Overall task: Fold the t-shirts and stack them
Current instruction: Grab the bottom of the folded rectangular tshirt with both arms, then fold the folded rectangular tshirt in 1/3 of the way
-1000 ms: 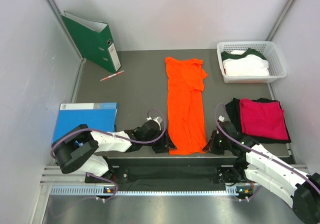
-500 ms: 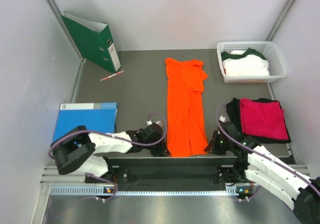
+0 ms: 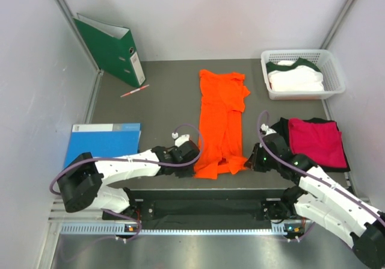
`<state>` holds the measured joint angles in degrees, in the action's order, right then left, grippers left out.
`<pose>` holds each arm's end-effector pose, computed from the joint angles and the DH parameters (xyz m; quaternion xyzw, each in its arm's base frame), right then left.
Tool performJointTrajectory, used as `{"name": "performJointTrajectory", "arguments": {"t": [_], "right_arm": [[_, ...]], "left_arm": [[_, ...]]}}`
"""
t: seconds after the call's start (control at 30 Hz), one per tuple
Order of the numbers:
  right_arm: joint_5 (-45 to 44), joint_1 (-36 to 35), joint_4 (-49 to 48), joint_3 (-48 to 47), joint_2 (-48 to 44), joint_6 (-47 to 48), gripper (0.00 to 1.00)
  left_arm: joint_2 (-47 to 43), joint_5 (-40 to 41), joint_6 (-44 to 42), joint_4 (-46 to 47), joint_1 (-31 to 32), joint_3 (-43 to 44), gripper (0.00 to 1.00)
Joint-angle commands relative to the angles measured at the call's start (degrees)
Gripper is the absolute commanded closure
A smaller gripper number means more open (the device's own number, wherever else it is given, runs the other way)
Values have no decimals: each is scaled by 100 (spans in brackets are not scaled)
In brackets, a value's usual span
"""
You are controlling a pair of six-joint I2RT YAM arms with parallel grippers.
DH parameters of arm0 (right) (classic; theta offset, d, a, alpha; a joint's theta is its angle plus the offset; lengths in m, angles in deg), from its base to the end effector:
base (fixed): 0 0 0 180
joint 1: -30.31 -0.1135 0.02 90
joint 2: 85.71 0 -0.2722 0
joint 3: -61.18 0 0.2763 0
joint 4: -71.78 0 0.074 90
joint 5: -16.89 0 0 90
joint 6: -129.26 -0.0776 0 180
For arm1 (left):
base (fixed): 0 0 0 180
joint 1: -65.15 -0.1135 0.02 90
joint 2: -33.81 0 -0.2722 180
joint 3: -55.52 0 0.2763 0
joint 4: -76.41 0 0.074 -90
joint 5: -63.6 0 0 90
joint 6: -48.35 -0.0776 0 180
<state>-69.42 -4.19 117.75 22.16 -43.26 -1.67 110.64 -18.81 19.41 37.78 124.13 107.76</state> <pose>0.1566 0.1137 0.1657 0.0414 0.9366 0.2360 0.2558 0.1516 -0.2323 0.1288 -0.0329 0.9702 -0.1680 0.1712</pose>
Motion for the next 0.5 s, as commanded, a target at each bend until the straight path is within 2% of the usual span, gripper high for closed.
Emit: {"name": "performJointTrajectory", "arguments": {"t": [0.0, 0.47], "right_arm": [[-562, -48, -179, -471, 297, 471, 100], [-834, -39, -917, -1139, 1124, 796, 100]], "left_arm": [[226, 866, -480, -959, -18, 485, 100], [1105, 1306, -1412, -846, -273, 2164, 100]]}}
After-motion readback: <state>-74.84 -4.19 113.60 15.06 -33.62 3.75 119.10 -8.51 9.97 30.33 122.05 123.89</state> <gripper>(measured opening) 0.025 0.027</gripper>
